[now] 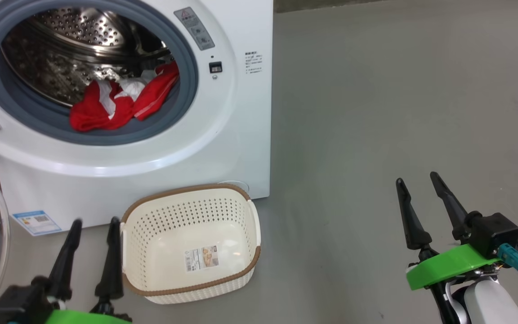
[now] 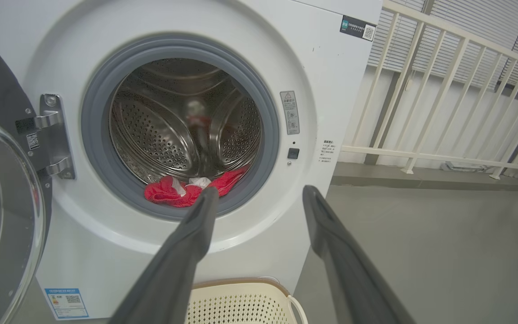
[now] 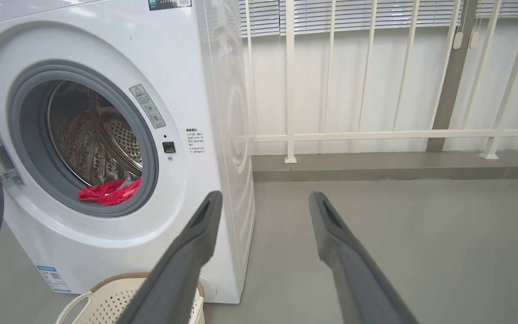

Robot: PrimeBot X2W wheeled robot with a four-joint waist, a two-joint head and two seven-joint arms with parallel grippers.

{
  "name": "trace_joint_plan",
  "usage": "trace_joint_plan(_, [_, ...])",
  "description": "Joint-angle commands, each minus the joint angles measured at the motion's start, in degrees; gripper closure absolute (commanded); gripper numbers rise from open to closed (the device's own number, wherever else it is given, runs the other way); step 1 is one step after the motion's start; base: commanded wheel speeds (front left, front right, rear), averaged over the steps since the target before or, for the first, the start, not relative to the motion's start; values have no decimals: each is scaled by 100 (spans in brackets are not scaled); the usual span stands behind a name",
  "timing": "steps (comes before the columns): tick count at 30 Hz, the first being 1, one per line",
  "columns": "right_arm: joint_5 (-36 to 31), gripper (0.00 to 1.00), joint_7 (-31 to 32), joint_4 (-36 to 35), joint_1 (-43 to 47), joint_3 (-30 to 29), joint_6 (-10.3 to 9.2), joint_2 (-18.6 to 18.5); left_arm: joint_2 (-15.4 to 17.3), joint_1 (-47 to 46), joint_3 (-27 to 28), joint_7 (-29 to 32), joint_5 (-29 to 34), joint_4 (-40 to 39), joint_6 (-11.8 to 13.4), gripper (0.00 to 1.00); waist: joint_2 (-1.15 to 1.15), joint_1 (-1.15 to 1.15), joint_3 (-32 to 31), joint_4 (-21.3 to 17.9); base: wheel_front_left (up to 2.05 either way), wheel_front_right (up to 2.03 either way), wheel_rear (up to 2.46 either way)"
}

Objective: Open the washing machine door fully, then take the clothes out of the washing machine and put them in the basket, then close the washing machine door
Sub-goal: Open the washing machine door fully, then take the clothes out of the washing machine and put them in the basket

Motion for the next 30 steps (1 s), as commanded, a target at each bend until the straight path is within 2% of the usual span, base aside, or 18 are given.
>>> trace_joint_plan(1, [-22,0,-37,-191,-5,125,19,9,77,-7,248,-68,106,-39,116,0,0,0,-51,-40,0,0,0])
trace_joint_plan(4, [40,0,-37,-250,91,343,19,9,32,155,298,-122,265,16,310,0,0,0,-103,-54,0,0,0])
trace_joint_plan(9, [23,0,-37,-278,235,491,19,-37,-20,367,346,-184,334,33,310,0,0,0,-186,-43,0,0,0])
trace_joint_plan(18, [-123,0,-37,-382,439,314,19,-94,-82,569,540,-214,284,-49,-33,0,0,0,-376,-8,0,0,0])
trace_joint_plan(30, [-235,0,-37,-434,599,275,19,-72,-161,853,689,-216,469,13,-108,0,0,0,-508,-15,0,0,0])
